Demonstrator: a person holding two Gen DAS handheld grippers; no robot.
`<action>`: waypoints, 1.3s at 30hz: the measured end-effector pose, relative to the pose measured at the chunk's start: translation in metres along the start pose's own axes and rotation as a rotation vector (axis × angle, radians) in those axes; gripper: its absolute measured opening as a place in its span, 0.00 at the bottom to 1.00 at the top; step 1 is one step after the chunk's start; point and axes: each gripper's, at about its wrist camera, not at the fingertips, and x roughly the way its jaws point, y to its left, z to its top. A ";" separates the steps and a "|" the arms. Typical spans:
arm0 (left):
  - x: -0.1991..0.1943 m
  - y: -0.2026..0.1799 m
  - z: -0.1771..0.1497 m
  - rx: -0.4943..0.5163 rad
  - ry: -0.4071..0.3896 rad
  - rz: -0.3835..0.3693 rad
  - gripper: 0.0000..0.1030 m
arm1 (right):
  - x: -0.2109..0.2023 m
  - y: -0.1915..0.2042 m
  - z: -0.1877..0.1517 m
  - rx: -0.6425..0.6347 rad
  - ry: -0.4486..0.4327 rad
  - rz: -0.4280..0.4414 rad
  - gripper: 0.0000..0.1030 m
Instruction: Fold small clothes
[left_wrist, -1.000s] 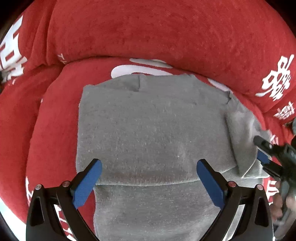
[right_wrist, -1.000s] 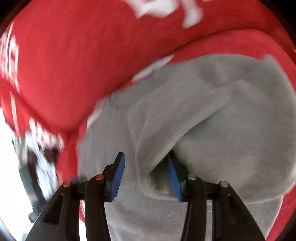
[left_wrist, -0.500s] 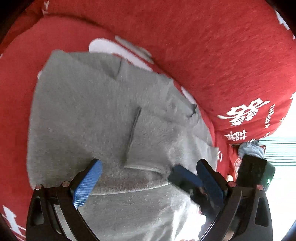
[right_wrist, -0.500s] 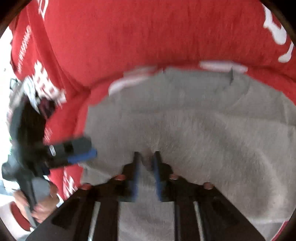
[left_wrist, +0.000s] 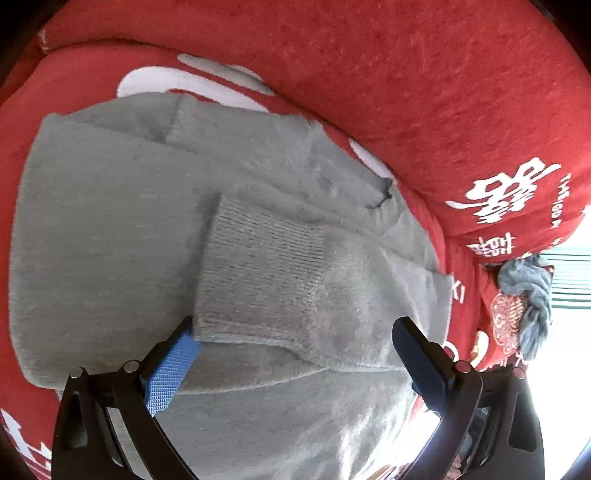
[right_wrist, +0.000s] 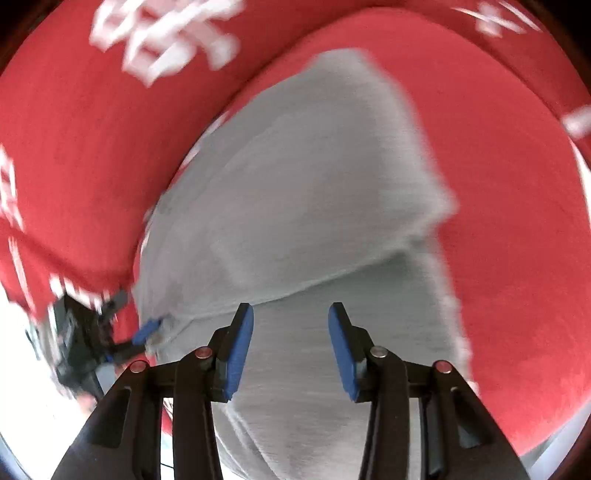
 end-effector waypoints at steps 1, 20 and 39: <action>0.003 -0.001 0.001 -0.013 -0.003 0.018 0.99 | -0.002 -0.004 0.000 0.015 -0.003 0.011 0.45; -0.062 -0.011 0.010 0.042 -0.197 0.072 0.07 | -0.008 -0.044 0.047 0.310 -0.184 0.272 0.48; -0.009 0.002 -0.025 0.074 -0.124 0.238 0.07 | 0.002 -0.027 0.117 -0.065 -0.021 -0.009 0.06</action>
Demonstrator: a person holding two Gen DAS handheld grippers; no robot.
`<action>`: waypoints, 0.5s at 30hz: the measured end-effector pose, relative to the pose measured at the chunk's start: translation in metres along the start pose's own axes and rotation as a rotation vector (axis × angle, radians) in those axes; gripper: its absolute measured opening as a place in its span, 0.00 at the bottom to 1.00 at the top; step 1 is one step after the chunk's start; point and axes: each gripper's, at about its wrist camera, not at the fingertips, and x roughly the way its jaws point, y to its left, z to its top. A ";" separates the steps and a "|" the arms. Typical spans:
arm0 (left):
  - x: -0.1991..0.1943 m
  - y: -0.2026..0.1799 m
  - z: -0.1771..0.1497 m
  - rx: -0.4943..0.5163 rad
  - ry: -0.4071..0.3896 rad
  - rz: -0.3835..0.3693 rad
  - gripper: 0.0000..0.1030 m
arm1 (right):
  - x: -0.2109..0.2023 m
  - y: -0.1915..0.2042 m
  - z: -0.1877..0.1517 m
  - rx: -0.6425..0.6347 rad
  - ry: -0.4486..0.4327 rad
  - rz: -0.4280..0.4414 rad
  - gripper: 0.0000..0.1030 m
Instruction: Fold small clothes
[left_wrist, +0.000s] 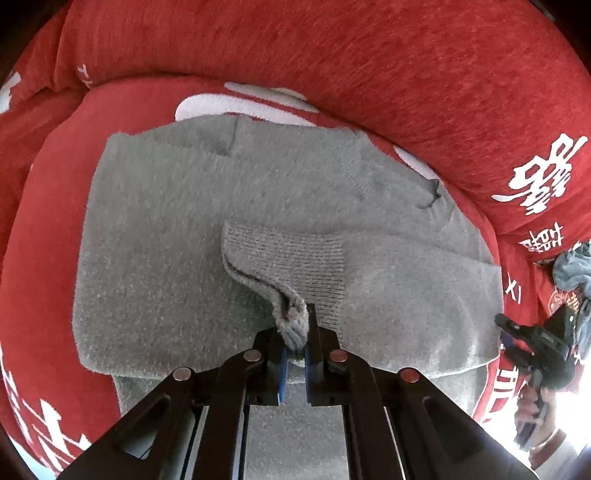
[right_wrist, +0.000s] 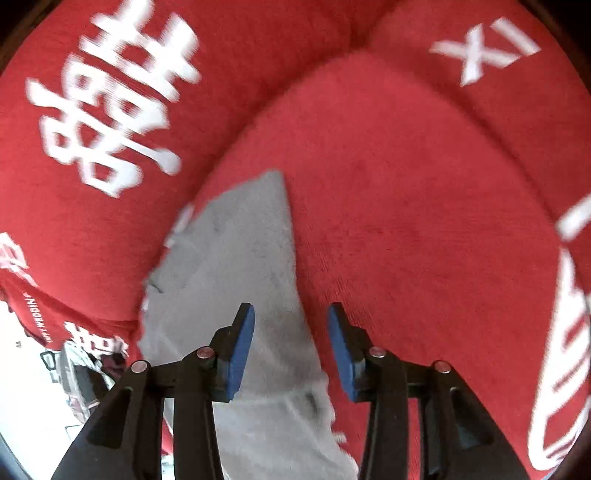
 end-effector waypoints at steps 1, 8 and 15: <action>-0.004 -0.002 0.001 0.005 -0.008 0.002 0.07 | 0.001 0.008 0.002 -0.035 0.005 -0.029 0.07; -0.001 0.004 -0.016 0.015 0.006 0.059 0.07 | 0.006 0.030 -0.001 -0.306 -0.010 -0.272 0.07; -0.030 0.024 -0.026 0.033 -0.017 0.248 0.38 | 0.002 0.034 -0.003 -0.307 -0.037 -0.319 0.10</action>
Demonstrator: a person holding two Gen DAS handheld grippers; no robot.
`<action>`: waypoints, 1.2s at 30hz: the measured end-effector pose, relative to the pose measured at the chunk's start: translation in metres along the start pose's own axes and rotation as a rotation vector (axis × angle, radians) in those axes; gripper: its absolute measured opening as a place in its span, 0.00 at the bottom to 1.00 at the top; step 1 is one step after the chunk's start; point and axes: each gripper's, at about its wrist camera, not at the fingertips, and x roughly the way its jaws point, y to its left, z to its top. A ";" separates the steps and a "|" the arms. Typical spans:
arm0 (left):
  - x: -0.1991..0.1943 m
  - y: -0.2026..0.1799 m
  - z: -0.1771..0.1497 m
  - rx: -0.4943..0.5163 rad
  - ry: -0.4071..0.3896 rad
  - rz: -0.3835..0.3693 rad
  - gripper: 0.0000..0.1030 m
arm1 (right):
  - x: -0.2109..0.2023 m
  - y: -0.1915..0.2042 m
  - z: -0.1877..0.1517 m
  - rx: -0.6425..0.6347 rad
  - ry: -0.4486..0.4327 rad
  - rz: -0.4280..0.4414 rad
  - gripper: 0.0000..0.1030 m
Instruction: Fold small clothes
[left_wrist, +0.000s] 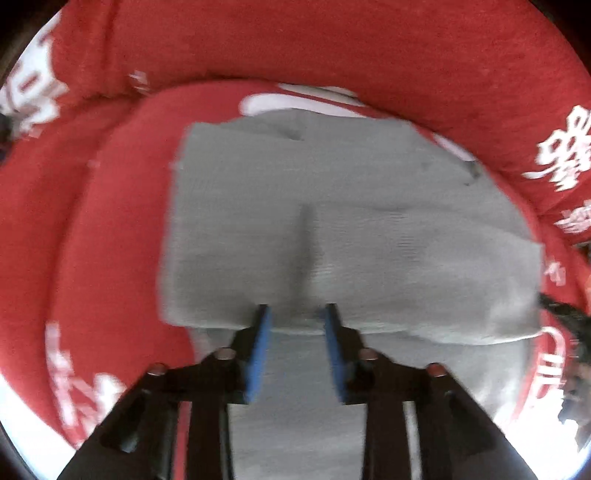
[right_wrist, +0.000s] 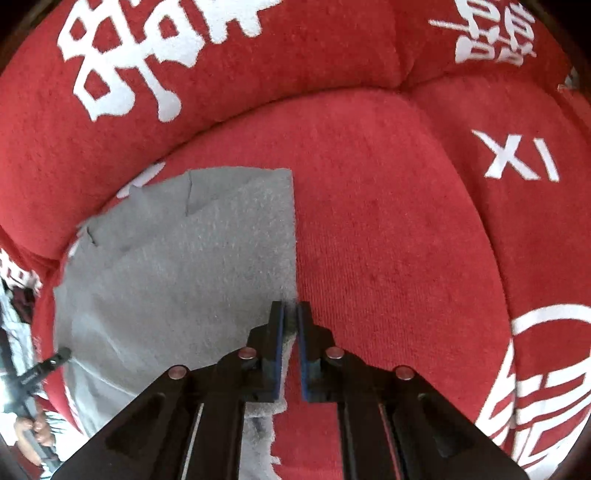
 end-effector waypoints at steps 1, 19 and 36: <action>-0.007 0.004 0.000 0.001 -0.013 0.040 0.54 | -0.003 0.002 0.000 0.011 -0.003 -0.018 0.10; 0.021 -0.026 0.015 0.090 -0.019 0.071 0.72 | 0.002 0.059 -0.049 -0.146 0.028 -0.021 0.09; -0.010 -0.068 -0.016 0.122 0.075 0.087 0.72 | -0.042 0.029 -0.080 0.023 0.089 0.083 0.31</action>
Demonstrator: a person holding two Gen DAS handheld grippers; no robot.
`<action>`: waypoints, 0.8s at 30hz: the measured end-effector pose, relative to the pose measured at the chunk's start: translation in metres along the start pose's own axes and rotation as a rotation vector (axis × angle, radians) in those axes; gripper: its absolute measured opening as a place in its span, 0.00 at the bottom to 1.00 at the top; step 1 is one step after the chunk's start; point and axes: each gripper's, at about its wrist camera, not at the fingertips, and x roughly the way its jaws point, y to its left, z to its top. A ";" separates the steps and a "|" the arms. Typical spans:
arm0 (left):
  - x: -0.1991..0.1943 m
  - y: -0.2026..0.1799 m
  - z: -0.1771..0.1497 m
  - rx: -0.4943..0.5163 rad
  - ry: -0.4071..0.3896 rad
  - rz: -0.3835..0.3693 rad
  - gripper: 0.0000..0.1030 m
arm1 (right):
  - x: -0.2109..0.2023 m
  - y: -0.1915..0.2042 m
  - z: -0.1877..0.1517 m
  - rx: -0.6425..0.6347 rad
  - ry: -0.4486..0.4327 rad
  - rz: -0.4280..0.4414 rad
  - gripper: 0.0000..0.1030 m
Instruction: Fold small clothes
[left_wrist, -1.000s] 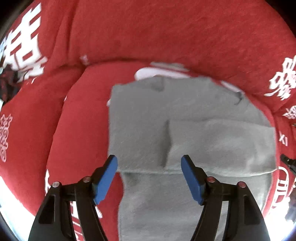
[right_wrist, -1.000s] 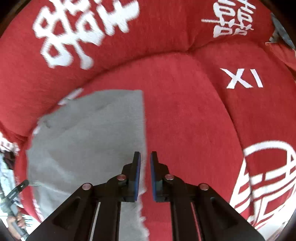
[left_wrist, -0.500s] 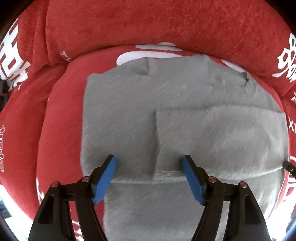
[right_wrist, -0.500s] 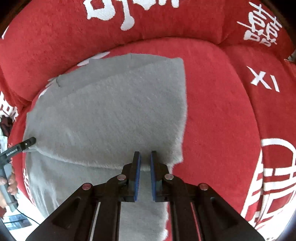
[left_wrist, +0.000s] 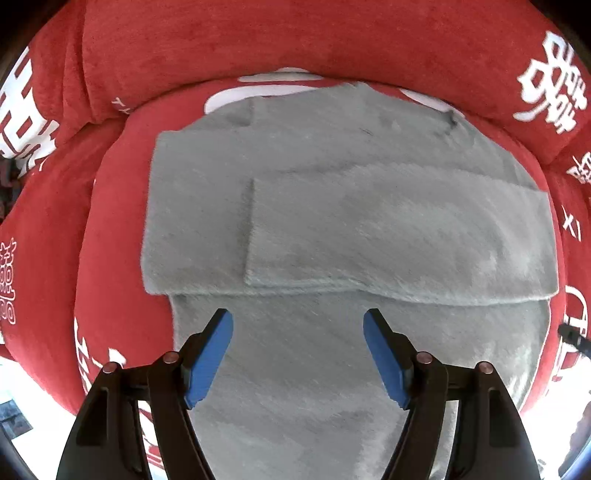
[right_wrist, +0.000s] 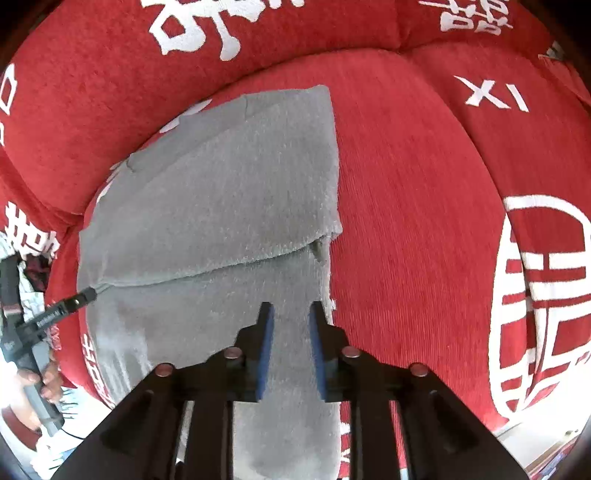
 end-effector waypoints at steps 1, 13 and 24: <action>-0.001 -0.004 -0.002 0.004 -0.002 0.003 0.72 | 0.001 -0.003 0.007 0.009 -0.007 0.006 0.33; 0.002 -0.021 -0.014 -0.012 0.016 0.023 0.72 | 0.044 -0.051 0.102 0.258 -0.060 0.150 0.07; 0.004 -0.041 -0.017 0.040 0.048 0.056 0.72 | 0.011 -0.036 0.080 0.122 -0.052 0.049 0.38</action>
